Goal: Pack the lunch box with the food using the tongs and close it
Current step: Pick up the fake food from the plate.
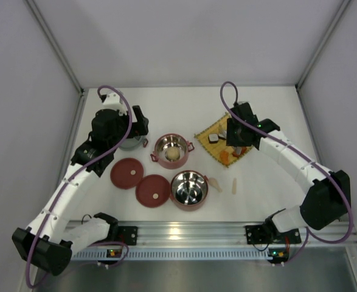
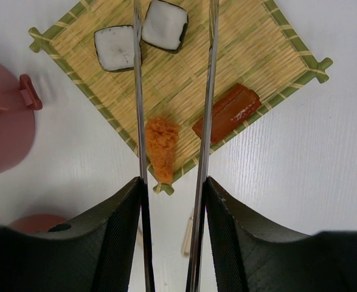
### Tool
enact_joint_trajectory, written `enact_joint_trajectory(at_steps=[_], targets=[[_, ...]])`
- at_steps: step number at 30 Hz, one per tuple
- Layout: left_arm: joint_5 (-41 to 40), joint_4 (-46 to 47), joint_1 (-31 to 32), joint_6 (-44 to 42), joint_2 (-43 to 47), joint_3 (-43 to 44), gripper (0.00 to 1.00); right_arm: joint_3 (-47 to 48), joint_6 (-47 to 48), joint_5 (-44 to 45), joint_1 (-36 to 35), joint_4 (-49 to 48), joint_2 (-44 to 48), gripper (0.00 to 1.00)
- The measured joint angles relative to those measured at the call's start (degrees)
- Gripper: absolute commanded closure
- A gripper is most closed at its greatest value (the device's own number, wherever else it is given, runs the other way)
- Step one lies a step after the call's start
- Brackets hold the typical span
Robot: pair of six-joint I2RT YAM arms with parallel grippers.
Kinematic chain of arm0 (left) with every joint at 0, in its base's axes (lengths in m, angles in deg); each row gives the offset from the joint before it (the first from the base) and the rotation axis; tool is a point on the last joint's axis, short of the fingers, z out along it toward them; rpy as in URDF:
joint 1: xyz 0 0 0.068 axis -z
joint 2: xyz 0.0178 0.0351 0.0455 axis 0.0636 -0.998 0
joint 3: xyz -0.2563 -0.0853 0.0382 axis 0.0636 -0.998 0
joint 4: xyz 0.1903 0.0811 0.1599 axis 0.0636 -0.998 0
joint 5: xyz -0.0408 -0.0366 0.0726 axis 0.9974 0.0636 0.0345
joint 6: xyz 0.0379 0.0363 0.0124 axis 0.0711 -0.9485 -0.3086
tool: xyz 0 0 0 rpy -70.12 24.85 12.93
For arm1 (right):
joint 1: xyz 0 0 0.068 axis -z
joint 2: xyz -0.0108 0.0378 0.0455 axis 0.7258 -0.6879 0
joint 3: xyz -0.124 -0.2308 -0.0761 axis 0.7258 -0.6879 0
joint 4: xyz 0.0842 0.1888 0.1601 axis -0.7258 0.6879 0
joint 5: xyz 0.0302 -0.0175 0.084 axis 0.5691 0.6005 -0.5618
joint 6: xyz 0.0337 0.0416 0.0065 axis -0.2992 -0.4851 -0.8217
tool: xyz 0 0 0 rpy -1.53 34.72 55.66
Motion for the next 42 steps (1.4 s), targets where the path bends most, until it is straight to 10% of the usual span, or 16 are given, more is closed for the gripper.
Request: enact_joint_trajectory(at_steps=[19,42], targets=[[0.09,0.00,0.00,0.00,-0.22,0.00,0.01,-1.55,-0.42,-1.05,0.00,-0.90,-0.22,0.76],[0.13,0.00,-0.02,0.02,-0.22,0.00,0.01,-2.95,-0.50,-0.85,0.00,-0.70,0.31,0.65]])
